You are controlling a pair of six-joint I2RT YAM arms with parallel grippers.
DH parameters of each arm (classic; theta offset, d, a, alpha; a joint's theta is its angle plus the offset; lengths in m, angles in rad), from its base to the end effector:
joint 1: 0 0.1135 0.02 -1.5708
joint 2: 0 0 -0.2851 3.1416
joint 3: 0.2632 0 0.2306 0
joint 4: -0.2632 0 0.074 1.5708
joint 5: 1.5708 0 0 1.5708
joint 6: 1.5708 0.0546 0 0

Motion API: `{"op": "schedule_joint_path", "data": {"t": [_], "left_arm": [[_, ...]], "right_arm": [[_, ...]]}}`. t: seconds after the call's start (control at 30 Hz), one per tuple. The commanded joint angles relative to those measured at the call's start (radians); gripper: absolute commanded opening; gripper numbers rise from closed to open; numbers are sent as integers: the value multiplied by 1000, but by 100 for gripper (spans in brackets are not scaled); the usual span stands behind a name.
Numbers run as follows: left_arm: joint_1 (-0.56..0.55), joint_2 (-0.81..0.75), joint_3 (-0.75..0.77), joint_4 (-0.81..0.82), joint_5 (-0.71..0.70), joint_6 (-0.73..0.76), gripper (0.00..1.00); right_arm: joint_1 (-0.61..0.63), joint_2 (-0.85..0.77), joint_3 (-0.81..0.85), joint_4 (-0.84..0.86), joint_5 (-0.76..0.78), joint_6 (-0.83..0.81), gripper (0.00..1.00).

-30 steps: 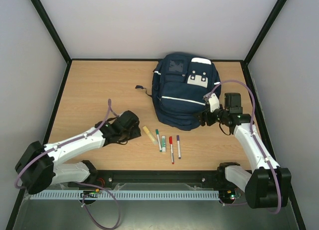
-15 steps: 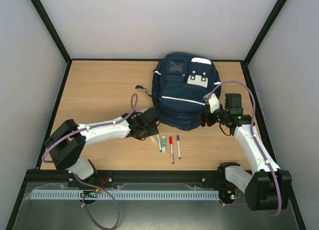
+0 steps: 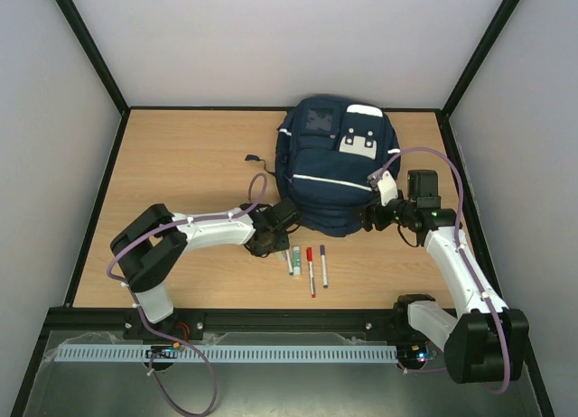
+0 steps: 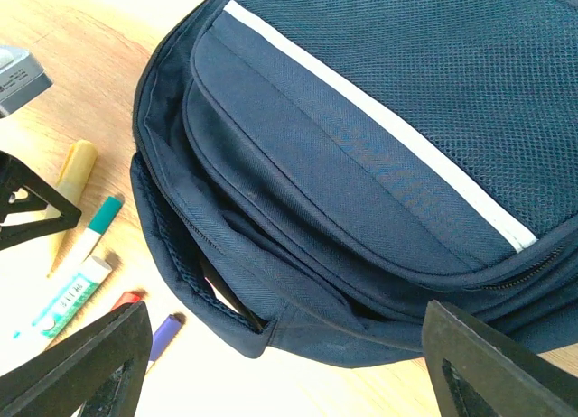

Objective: Pack the student bag
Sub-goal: Pick up the stationery from the center of the board.

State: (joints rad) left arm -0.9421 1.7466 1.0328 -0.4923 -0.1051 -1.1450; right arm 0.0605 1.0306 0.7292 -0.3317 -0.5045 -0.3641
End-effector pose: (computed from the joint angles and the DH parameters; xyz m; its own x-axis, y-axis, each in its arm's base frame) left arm 0.1947 -0.2580 0.1739 -0.9394 -0.2481 -0.2366 -0.1772 0.9422 -0.2843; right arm 0.2000 0.0386 0.2771 -0.3945 -0.3362 -0.8552 -0.6232 0.7818 -0.0199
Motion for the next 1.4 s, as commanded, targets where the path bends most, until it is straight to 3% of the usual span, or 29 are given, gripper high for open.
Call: {"op": "schedule_joint_path", "data": {"t": [0.0,0.37,0.6,0.8,0.97,1.1,1.37], "left_arm": [[0,-12,6,-79,-28,35,47],[101,-88,-73,-139,-18,263,40],[165,-55,-52,-154,83,468,32],[180,-38,-42,-184,90,527,41],[180,-37,-42,-209,77,560,38],[180,-46,-64,-188,77,578,31],[180,-100,-135,-143,55,590,18]], "right_arm": [[7,-1,-15,-35,-25,-21,82],[7,14,-13,-42,-34,-29,82],[7,25,-11,-46,-36,-29,82],[7,29,3,-47,-21,-26,82],[8,31,71,-64,82,-155,78],[16,169,218,-172,153,-223,64],[211,349,385,-222,393,-372,62]]}}
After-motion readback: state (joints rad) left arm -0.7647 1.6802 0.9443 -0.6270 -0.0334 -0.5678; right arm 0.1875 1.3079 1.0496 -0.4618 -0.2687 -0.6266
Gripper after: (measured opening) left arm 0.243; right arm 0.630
